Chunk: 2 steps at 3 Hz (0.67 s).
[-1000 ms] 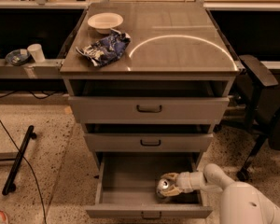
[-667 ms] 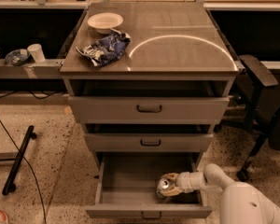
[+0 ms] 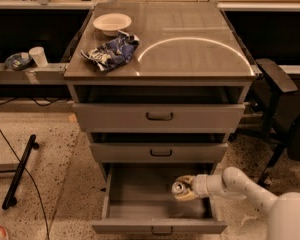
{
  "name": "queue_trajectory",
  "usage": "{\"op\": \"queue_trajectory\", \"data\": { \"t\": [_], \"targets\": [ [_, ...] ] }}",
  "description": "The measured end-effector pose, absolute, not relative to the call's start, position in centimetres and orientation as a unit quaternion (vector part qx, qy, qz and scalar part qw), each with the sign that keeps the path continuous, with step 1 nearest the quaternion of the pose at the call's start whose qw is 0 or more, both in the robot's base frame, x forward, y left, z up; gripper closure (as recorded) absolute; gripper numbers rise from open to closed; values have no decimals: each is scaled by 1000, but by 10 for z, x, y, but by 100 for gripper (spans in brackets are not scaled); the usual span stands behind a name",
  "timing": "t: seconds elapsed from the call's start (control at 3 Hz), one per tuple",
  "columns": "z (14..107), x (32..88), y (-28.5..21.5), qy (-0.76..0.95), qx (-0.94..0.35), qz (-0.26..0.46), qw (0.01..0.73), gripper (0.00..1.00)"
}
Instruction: Pick 7up can from bottom drawer and place on counter
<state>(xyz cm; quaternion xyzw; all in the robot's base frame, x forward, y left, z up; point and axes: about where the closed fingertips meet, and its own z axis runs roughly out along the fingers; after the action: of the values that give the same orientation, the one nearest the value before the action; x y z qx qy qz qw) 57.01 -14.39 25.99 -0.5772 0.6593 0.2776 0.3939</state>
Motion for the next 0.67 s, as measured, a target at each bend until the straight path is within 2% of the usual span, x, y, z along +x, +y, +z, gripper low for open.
{"op": "queue_trajectory", "data": {
  "t": [0.33, 0.67],
  "targets": [
    [341, 596, -143, 663, -585, 204, 421, 100],
    [376, 605, -134, 660, -595, 170, 425, 100]
  ]
}}
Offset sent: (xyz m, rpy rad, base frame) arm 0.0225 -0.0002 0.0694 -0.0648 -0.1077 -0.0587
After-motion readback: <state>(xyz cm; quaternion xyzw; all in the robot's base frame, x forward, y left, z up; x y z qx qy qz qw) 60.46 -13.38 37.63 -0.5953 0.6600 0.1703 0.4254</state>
